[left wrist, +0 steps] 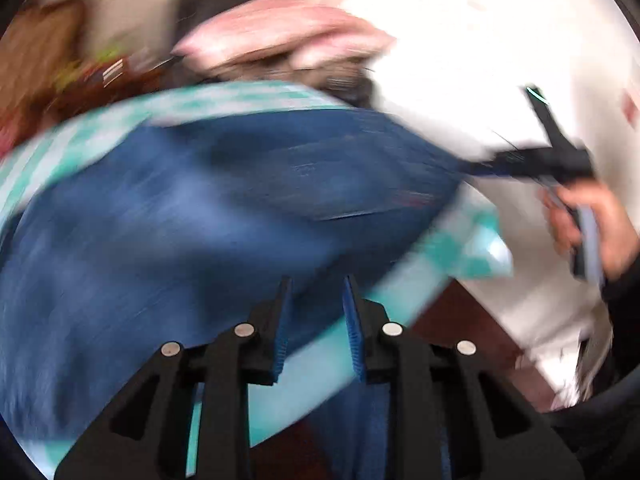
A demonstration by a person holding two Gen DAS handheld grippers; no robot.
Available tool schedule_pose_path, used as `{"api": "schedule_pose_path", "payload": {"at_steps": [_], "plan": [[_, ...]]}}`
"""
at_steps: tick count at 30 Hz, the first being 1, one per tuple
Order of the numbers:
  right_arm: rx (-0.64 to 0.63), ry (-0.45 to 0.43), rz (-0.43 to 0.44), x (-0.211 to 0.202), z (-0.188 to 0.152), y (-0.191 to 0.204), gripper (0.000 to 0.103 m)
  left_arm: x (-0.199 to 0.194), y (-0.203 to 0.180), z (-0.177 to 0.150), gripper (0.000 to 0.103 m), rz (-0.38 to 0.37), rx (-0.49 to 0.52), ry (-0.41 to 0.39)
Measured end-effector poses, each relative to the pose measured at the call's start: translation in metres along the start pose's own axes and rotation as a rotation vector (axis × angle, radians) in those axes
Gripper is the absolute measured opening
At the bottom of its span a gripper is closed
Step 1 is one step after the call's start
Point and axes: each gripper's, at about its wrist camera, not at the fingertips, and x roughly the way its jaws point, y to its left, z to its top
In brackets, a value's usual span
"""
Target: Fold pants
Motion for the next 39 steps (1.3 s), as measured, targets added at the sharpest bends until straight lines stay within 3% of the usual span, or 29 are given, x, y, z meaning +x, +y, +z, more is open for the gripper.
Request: {"api": "schedule_pose_path", "payload": {"at_steps": [3, 6, 8, 11, 14, 16, 18, 21, 23, 25, 28, 30, 32, 33, 34, 35, 36, 37, 39], "plan": [[-0.048, -0.081, -0.036, -0.017, 0.003, 0.024, 0.042, -0.032, 0.059, -0.027, 0.026, 0.082, -0.154, -0.01], [-0.11, -0.136, 0.021, -0.027, 0.003, 0.057, 0.063, -0.064, 0.095, -0.047, 0.026, 0.15, -0.232, -0.03], [-0.177, -0.139, 0.071, -0.026, -0.003, 0.087, 0.067, -0.089, 0.127, -0.062, 0.026, 0.219, -0.317, -0.055], [-0.266, -0.136, 0.072, -0.014, -0.012, 0.123, 0.073, -0.118, 0.161, -0.069, 0.024, 0.397, -0.362, -0.08], [-0.311, -0.102, 0.037, 0.008, -0.022, 0.148, 0.074, -0.135, 0.187, -0.047, 0.024, 0.422, -0.368, -0.135], [-0.315, -0.048, -0.001, 0.026, -0.029, 0.154, 0.074, -0.126, 0.2, -0.02, 0.024, 0.402, -0.313, -0.13], [-0.288, -0.066, 0.004, 0.029, -0.031, 0.151, 0.075, -0.106, 0.212, 0.007, 0.024, 0.397, -0.262, -0.118], [-0.257, -0.014, 0.01, 0.032, -0.027, 0.147, 0.077, -0.062, 0.237, 0.031, 0.026, 0.324, -0.249, -0.03], [-0.268, 0.003, -0.023, 0.034, -0.026, 0.152, 0.082, -0.04, 0.258, 0.032, 0.023, 0.373, -0.242, 0.044], [-0.258, 0.014, -0.039, 0.036, -0.026, 0.151, 0.085, -0.047, 0.278, 0.031, 0.017, 0.374, -0.266, 0.032], [-0.225, 0.024, -0.021, 0.038, -0.025, 0.148, 0.087, -0.066, 0.311, 0.017, 0.015, 0.446, -0.293, 0.042], [-0.233, 0.03, -0.027, 0.04, -0.023, 0.149, 0.087, -0.081, 0.335, 0.008, 0.002, 0.438, -0.319, 0.042], [-0.236, 0.036, -0.031, 0.04, -0.022, 0.15, 0.088, -0.1, 0.358, 0.002, 0.002, 0.482, -0.323, 0.041], [-0.236, 0.038, -0.033, 0.039, -0.022, 0.151, 0.088, -0.107, 0.367, 0.001, 0.006, 0.531, -0.328, 0.036], [-0.236, 0.04, -0.034, 0.04, -0.022, 0.151, 0.088, -0.12, 0.387, -0.004, 0.025, 0.637, -0.356, 0.048], [-0.236, 0.04, -0.035, 0.039, -0.022, 0.151, 0.088, -0.132, 0.402, -0.008, 0.028, 0.668, -0.405, 0.032], [-0.235, 0.04, -0.036, 0.039, -0.022, 0.151, 0.088, -0.142, 0.409, -0.011, 0.028, 0.653, -0.442, 0.008], [-0.235, 0.041, -0.037, 0.039, -0.022, 0.151, 0.088, -0.158, 0.418, -0.016, 0.028, 0.587, -0.493, -0.036], [-0.234, 0.04, -0.039, 0.039, -0.023, 0.151, 0.088, -0.171, 0.423, -0.024, 0.028, 0.514, -0.484, -0.034]]}}
